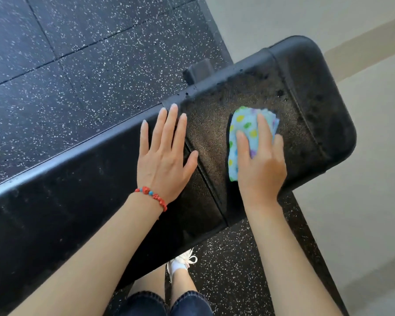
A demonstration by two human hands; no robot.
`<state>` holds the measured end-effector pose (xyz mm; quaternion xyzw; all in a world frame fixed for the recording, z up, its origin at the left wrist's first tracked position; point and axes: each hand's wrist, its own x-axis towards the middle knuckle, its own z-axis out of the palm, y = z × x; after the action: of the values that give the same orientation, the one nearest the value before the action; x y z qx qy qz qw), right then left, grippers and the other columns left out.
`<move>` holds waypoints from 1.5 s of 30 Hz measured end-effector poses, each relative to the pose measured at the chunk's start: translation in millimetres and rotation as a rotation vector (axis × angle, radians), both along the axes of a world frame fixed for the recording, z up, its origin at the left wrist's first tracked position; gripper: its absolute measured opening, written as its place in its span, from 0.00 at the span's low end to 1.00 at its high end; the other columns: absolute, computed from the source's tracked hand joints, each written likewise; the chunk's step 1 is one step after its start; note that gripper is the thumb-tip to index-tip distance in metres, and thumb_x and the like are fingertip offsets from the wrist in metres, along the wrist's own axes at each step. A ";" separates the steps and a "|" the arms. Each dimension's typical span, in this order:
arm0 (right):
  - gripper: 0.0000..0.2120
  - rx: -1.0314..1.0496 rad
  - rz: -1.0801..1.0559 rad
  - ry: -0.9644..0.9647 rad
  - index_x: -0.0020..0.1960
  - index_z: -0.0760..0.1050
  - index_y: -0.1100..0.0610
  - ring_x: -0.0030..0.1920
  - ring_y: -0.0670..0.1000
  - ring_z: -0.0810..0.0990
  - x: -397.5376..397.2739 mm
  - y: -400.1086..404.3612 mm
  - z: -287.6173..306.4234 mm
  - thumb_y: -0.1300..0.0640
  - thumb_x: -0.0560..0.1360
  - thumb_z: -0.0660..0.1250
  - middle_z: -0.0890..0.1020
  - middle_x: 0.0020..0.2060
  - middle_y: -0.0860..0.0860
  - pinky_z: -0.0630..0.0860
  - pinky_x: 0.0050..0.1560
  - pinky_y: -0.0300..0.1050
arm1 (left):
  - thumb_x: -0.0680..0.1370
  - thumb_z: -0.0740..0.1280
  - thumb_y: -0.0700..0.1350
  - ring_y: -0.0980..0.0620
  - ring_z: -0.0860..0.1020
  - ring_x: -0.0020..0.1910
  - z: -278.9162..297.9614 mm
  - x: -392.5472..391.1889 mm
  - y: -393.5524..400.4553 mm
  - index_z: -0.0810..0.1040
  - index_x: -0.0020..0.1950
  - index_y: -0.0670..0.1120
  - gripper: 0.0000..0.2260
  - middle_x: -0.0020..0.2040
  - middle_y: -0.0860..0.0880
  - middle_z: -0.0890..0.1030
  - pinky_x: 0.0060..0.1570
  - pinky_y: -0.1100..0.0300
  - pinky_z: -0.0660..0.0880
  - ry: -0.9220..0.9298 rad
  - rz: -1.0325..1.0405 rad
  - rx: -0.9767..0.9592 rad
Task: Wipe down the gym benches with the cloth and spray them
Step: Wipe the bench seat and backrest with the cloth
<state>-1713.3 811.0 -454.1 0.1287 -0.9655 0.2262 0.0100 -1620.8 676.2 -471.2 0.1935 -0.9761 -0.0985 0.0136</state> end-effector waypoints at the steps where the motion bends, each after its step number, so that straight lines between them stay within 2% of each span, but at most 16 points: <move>1: 0.20 0.001 -0.005 0.001 0.64 0.72 0.56 0.41 0.59 0.78 9.5 9.1 0.4 0.48 0.75 0.62 0.77 0.44 0.59 0.76 0.36 0.49 | 0.78 0.54 0.53 0.43 0.57 0.74 0.0 -0.3 0.0 0.61 0.74 0.39 0.28 0.74 0.40 0.61 0.72 0.42 0.50 -0.006 0.002 -0.002; 6: 0.20 0.015 -0.018 0.005 0.62 0.74 0.57 0.41 0.60 0.78 1.7 6.2 3.9 0.48 0.74 0.63 0.77 0.44 0.59 0.75 0.35 0.47 | 0.79 0.54 0.53 0.42 0.57 0.73 -0.9 -0.3 0.1 0.61 0.73 0.38 0.27 0.74 0.39 0.61 0.71 0.41 0.51 0.007 -0.001 -0.006; 10: 0.21 0.020 -0.132 -0.070 0.67 0.68 0.51 0.51 0.57 0.75 -71.2 -29.5 8.7 0.47 0.76 0.61 0.74 0.53 0.58 0.71 0.45 0.48 | 0.78 0.54 0.52 0.42 0.56 0.73 5.0 -5.8 0.2 0.61 0.72 0.38 0.27 0.73 0.38 0.62 0.71 0.41 0.50 0.029 -0.001 0.041; 13: 0.22 0.022 -0.122 -0.070 0.69 0.66 0.50 0.51 0.56 0.75 -97.1 -36.2 8.4 0.46 0.77 0.60 0.74 0.53 0.58 0.70 0.46 0.47 | 0.77 0.55 0.52 0.42 0.56 0.73 10.7 -18.9 -1.9 0.61 0.73 0.39 0.27 0.73 0.39 0.62 0.71 0.43 0.49 0.041 -0.069 0.060; 16: 0.21 0.002 -0.082 -0.030 0.67 0.68 0.53 0.45 0.58 0.76 -71.7 -20.0 5.1 0.47 0.76 0.61 0.75 0.47 0.59 0.73 0.40 0.50 | 0.77 0.55 0.52 0.42 0.57 0.73 11.4 -41.6 -1.5 0.62 0.73 0.39 0.27 0.74 0.39 0.62 0.71 0.43 0.50 0.028 -0.142 0.056; 20: 0.21 0.025 -0.116 -0.009 0.64 0.72 0.56 0.39 0.58 0.77 -7.9 24.2 4.0 0.48 0.75 0.61 0.76 0.42 0.58 0.76 0.34 0.48 | 0.77 0.54 0.53 0.42 0.57 0.73 4.9 -58.4 6.6 0.62 0.73 0.40 0.28 0.74 0.39 0.62 0.71 0.42 0.50 -0.028 -0.193 0.023; 23: 0.21 0.033 -0.098 -0.013 0.62 0.74 0.57 0.38 0.58 0.77 4.7 39.2 4.6 0.47 0.74 0.61 0.76 0.41 0.58 0.76 0.33 0.48 | 0.77 0.54 0.54 0.42 0.56 0.74 1.6 -57.0 7.3 0.60 0.74 0.40 0.28 0.74 0.40 0.60 0.71 0.42 0.50 -0.037 -0.194 0.004; 30: 0.19 0.000 -0.166 0.047 0.62 0.74 0.56 0.39 0.59 0.78 -55.7 34.8 -0.3 0.48 0.75 0.63 0.77 0.42 0.60 0.76 0.34 0.48 | 0.77 0.54 0.53 0.42 0.56 0.73 3.1 -58.1 8.7 0.61 0.73 0.40 0.28 0.74 0.39 0.61 0.71 0.42 0.49 -0.036 -0.180 0.025; 34: 0.20 -0.027 -0.180 0.042 0.63 0.73 0.57 0.38 0.59 0.77 -11.4 49.8 -0.9 0.50 0.75 0.63 0.76 0.40 0.59 0.76 0.35 0.48 | 0.77 0.55 0.54 0.41 0.57 0.73 9.9 -60.7 18.5 0.64 0.72 0.38 0.28 0.73 0.38 0.62 0.71 0.41 0.50 -0.016 -0.112 0.070; 37: 0.19 0.004 -0.034 0.059 0.64 0.70 0.57 0.33 0.55 0.75 20.8 72.4 2.1 0.50 0.76 0.62 0.74 0.37 0.57 0.75 0.33 0.46 | 0.76 0.56 0.54 0.42 0.57 0.73 15.1 -65.8 40.2 0.64 0.72 0.39 0.28 0.73 0.38 0.63 0.70 0.40 0.51 0.003 -0.154 0.075; 39: 0.18 0.012 0.024 0.079 0.63 0.71 0.58 0.32 0.55 0.74 9.0 86.7 0.5 0.49 0.77 0.61 0.74 0.35 0.57 0.73 0.33 0.45 | 0.76 0.57 0.53 0.42 0.57 0.73 15.4 -70.1 55.4 0.64 0.72 0.39 0.28 0.73 0.39 0.62 0.70 0.41 0.50 0.004 -0.202 0.068; 43: 0.20 -0.029 -0.245 0.049 0.62 0.74 0.59 0.39 0.61 0.78 -63.3 101.0 -0.1 0.48 0.75 0.62 0.77 0.42 0.62 0.68 0.38 0.45 | 0.77 0.56 0.53 0.43 0.55 0.74 9.3 -78.5 70.9 0.62 0.73 0.41 0.28 0.74 0.40 0.61 0.70 0.41 0.48 -0.040 -0.191 0.043; 45: 0.20 -0.030 -0.229 0.034 0.62 0.74 0.59 0.41 0.61 0.78 -82.3 105.6 0.3 0.49 0.74 0.62 0.78 0.44 0.62 0.68 0.40 0.43 | 0.76 0.55 0.54 0.43 0.55 0.74 6.2 -79.7 73.2 0.61 0.74 0.41 0.28 0.75 0.40 0.60 0.71 0.42 0.47 -0.066 -0.184 0.021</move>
<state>-1795.6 916.6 -453.8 0.0213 -0.9701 0.2358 0.0542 -1700.6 749.5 -465.0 0.1062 -0.9885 -0.1032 -0.0298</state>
